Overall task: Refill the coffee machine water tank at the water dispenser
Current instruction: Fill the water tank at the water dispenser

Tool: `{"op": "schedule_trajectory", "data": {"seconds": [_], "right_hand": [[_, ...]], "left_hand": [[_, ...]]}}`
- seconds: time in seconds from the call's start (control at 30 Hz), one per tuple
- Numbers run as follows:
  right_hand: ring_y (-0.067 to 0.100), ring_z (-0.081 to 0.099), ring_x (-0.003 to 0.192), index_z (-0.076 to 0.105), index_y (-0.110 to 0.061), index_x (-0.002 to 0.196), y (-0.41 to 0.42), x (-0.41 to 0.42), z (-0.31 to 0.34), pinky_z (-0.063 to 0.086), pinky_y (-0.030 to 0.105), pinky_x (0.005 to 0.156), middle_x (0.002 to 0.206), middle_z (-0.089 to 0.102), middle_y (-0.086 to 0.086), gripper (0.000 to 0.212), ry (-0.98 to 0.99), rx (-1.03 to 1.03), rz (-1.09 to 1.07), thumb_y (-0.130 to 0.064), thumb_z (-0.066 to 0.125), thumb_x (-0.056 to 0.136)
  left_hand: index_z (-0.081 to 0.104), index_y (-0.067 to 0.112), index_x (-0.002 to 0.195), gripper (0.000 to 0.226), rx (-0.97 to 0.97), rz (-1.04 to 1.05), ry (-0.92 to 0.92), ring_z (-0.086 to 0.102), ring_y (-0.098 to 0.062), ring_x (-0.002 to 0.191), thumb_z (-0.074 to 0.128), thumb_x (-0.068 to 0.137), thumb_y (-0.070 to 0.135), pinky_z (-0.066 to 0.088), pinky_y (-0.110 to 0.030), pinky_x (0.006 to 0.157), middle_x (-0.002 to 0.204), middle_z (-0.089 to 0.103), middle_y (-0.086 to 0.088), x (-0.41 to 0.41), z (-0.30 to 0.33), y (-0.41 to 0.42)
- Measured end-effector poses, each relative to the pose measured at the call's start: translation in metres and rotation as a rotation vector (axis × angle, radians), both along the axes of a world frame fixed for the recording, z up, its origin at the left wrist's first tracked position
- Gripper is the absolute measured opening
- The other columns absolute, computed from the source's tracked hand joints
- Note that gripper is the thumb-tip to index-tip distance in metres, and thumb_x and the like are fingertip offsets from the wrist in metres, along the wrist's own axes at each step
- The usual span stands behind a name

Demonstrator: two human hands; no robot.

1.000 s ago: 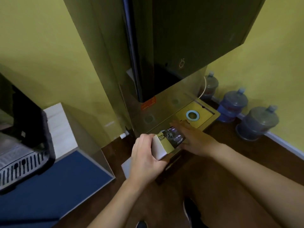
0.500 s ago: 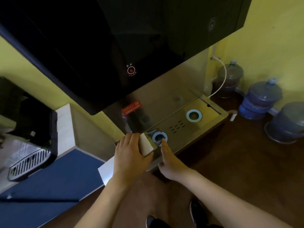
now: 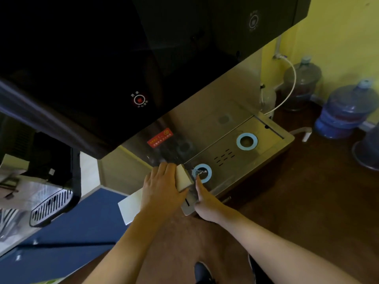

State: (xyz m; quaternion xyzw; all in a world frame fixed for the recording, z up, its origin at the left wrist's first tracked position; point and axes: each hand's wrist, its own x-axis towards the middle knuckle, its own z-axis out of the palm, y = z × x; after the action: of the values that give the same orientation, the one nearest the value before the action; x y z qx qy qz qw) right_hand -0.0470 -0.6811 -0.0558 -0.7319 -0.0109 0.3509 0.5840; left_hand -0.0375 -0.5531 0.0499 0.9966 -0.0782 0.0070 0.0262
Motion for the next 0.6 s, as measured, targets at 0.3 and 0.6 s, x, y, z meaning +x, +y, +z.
{"op": "schedule_trajectory", "data": {"seconds": [0.3, 0.6], "right_hand": [[-0.001, 0.045, 0.085, -0.006, -0.035, 0.155, 0.001, 0.011, -0.028, 0.042, 0.009, 0.061, 0.164, 0.017, 0.005, 0.097, 0.039, 0.123, -0.016, 0.005, 0.042, 0.082], [0.03, 0.059, 0.113, 0.029, -0.03, 0.147, -0.004, 0.006, -0.015, 0.054, 0.036, 0.079, 0.144, 0.048, 0.013, 0.06, 0.008, 0.16, -0.1, -0.017, 0.044, 0.091]], "left_hand": [[0.047, 0.015, 0.123, 0.061, 0.292, -0.131, 0.114, 0.049, -0.026, 0.114, 0.075, 0.075, 0.04, 0.041, -0.039, 0.097, 0.121, 0.053, -0.005, 0.029, 0.003, -0.037], [0.042, 0.02, 0.131, 0.071, 0.51, -0.232, 0.104, 0.051, -0.023, 0.119, 0.073, 0.076, 0.052, 0.035, -0.042, 0.106, 0.129, 0.052, -0.002, 0.039, -0.001, -0.05]]}}
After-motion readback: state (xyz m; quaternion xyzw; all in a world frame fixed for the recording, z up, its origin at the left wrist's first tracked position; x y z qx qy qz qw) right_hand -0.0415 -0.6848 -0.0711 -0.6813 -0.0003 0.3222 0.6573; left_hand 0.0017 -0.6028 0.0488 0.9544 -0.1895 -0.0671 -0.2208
